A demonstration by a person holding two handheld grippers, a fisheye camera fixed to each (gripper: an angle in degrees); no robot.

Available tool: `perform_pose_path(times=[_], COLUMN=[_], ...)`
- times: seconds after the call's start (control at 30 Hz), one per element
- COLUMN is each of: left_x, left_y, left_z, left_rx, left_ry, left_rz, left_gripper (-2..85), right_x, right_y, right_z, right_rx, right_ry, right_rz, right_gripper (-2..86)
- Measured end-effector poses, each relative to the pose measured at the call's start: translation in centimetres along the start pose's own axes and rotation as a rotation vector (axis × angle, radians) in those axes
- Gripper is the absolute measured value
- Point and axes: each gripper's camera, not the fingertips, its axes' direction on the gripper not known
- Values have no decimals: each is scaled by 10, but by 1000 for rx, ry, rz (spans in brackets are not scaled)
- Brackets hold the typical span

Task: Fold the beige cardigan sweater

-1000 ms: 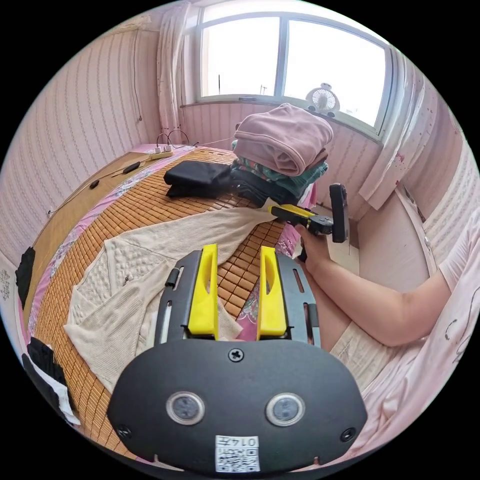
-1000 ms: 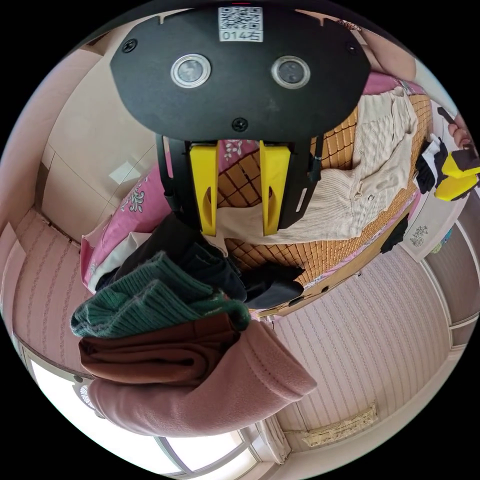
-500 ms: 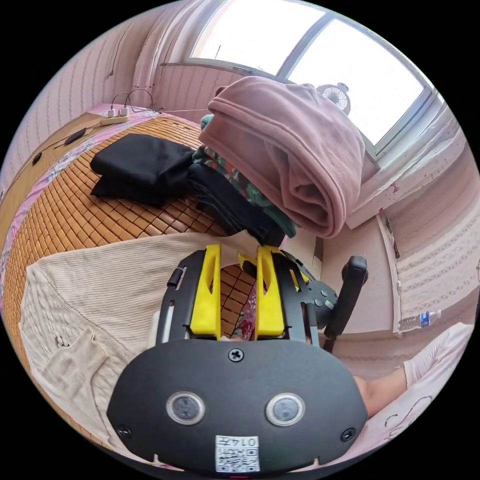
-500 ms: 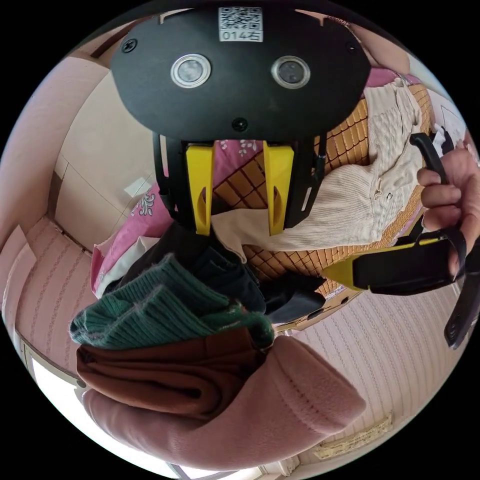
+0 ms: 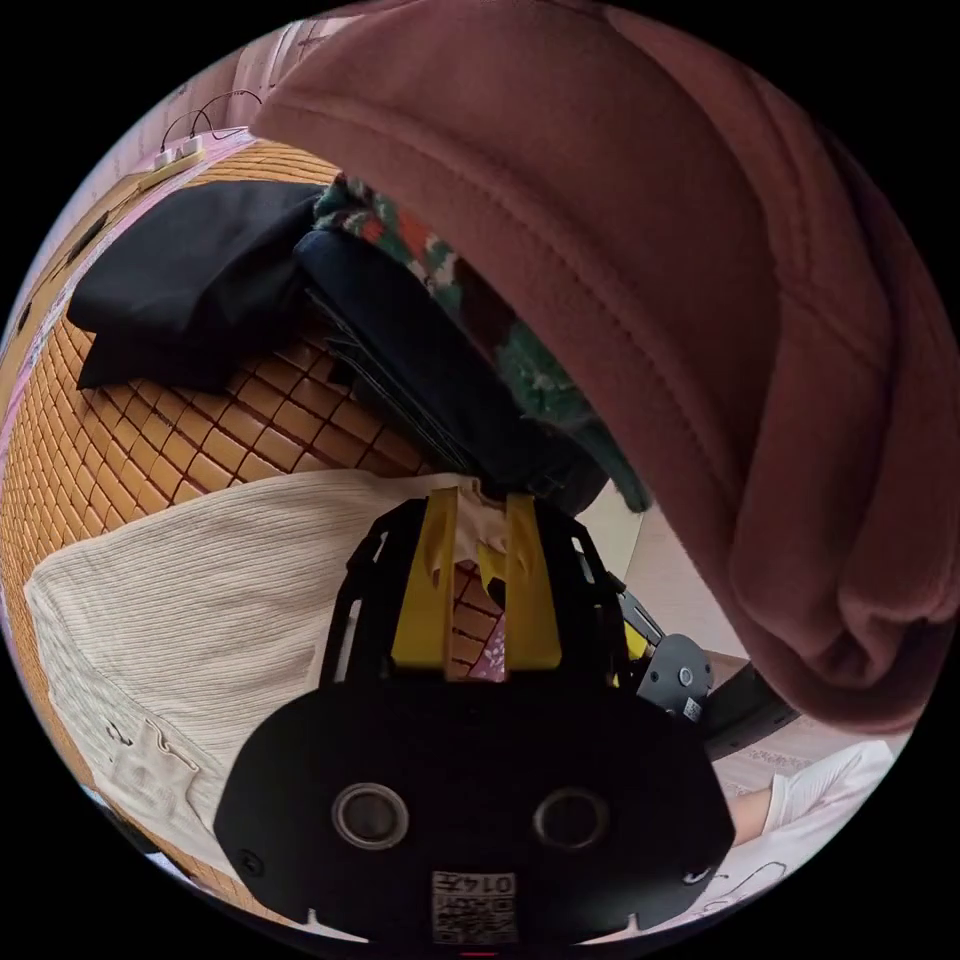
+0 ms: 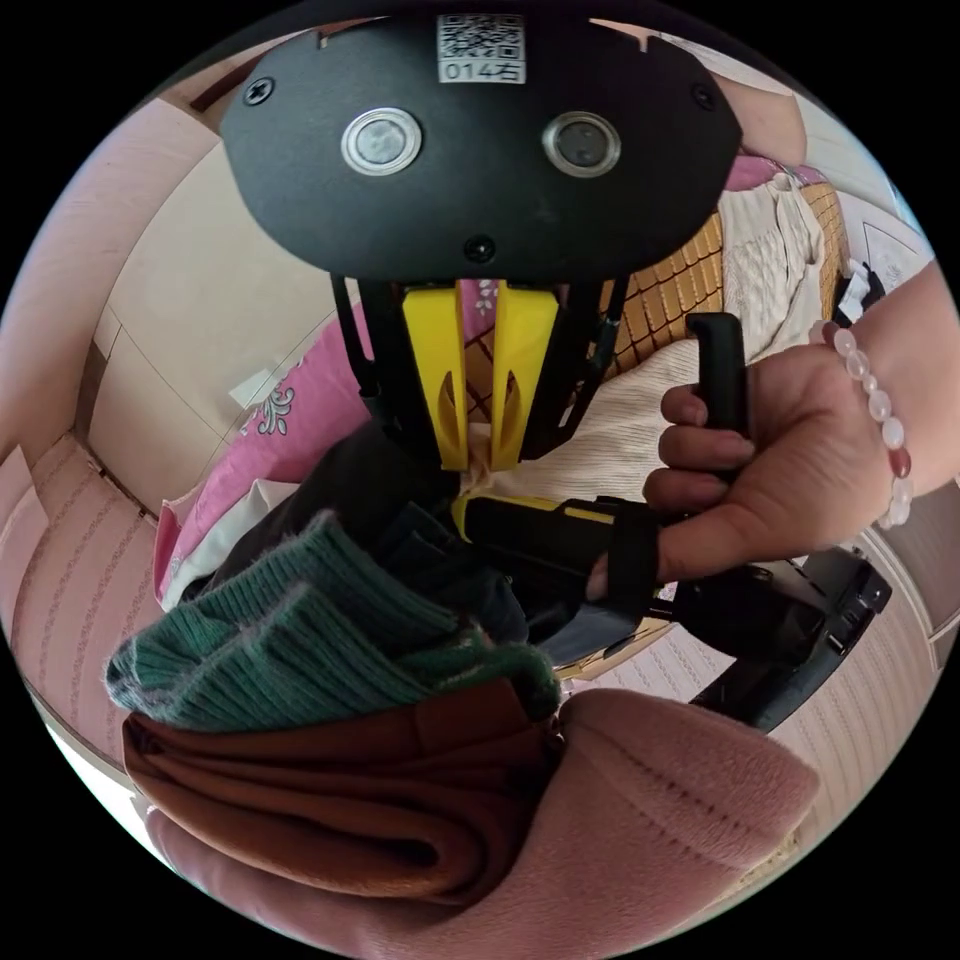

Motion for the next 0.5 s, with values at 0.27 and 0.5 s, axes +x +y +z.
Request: perform_pose_path(times=[0.27, 0.5], left_x=[-24, -56], left_y=[7, 45], left_z=[-21, -71], left_rx=[52, 103], left_ry=[26, 39], left_rz=[-34, -77], left_gripper=[-7, -10], right_x=[-6, -46], right_y=[-20, -37], right_z=[9, 15], right_rx=[18, 30], right_ry=[-21, -55], right_rz=[14, -126], right_gripper=[14, 3])
